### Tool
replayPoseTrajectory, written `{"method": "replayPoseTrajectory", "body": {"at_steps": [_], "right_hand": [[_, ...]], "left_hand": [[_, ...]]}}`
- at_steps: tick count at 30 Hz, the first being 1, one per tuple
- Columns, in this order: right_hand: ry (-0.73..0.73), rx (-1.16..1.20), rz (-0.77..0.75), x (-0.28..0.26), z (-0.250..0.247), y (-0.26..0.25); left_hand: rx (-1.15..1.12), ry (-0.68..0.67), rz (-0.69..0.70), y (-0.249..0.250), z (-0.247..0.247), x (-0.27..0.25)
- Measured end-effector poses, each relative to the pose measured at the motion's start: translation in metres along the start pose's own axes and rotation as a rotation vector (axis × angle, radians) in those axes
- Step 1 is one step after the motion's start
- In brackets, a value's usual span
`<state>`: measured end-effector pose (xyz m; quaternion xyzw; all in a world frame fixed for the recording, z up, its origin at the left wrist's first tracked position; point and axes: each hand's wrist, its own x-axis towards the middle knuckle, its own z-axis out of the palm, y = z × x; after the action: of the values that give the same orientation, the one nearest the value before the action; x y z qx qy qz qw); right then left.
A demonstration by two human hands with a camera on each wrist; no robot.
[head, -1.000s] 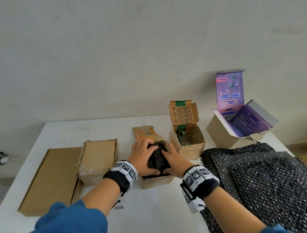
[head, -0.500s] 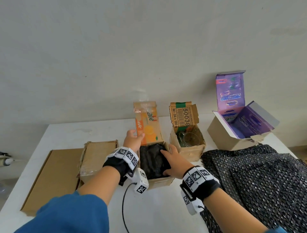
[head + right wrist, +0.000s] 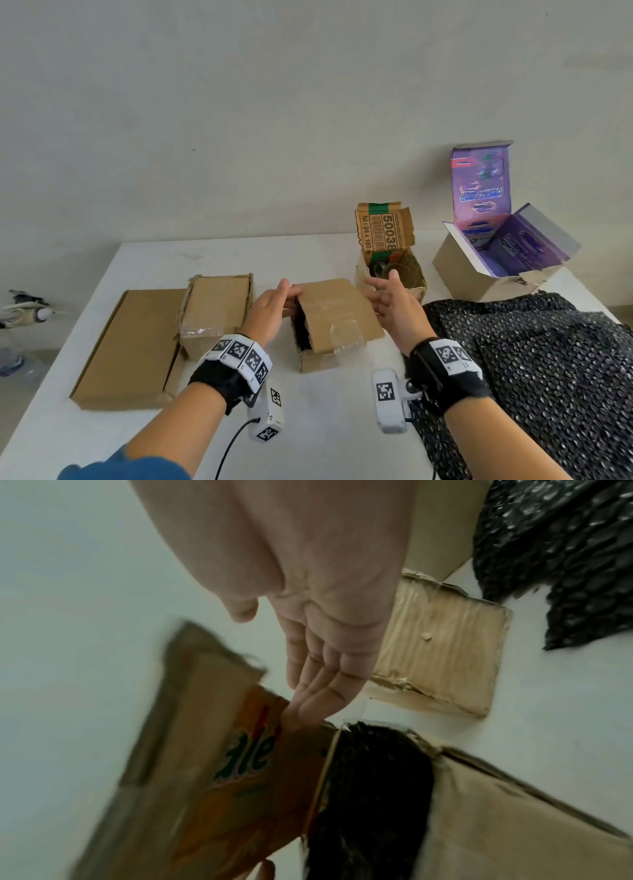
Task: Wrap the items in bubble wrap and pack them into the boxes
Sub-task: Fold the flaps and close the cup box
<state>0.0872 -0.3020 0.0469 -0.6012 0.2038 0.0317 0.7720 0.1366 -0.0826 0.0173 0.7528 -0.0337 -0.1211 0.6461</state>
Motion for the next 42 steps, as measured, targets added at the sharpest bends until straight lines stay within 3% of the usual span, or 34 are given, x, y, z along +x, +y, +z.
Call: {"method": "replayPoseTrajectory", "body": {"at_steps": [3,6,10,14,19,23,32,36,42], "right_hand": [[-0.039,-0.200,-0.052,-0.006,-0.004,0.012],[-0.017,-0.357,-0.087,-0.007,-0.008,0.028],[0.069,-0.575,-0.148,-0.011,-0.004,0.043],[0.143,-0.817,-0.246,-0.018,0.001,0.050],[0.155,-0.830,-0.232,-0.020,0.006,0.053],[0.066,-0.898,-0.227,-0.018,0.005,0.050],[-0.078,-0.995,-0.124,-0.001,0.000,0.035],[-0.084,-1.069,-0.104,-0.001,-0.001,0.035],[-0.010,-1.132,-0.300,-0.019,0.006,0.061]], "left_hand": [[0.018,0.005,-0.032,-0.010,0.003,-0.009],[0.247,0.042,-0.018,-0.014,0.008,-0.018],[0.344,0.190,-0.007,-0.019,0.019,-0.029],[0.482,0.231,0.052,-0.019,0.030,-0.036],[0.434,0.200,0.057,-0.017,0.034,-0.044],[0.386,0.199,0.026,-0.019,0.032,-0.043],[0.458,0.134,0.063,-0.020,0.029,-0.043],[0.573,0.153,0.159,-0.028,0.028,-0.049],[0.520,0.204,0.217,-0.044,0.031,-0.053]]}}
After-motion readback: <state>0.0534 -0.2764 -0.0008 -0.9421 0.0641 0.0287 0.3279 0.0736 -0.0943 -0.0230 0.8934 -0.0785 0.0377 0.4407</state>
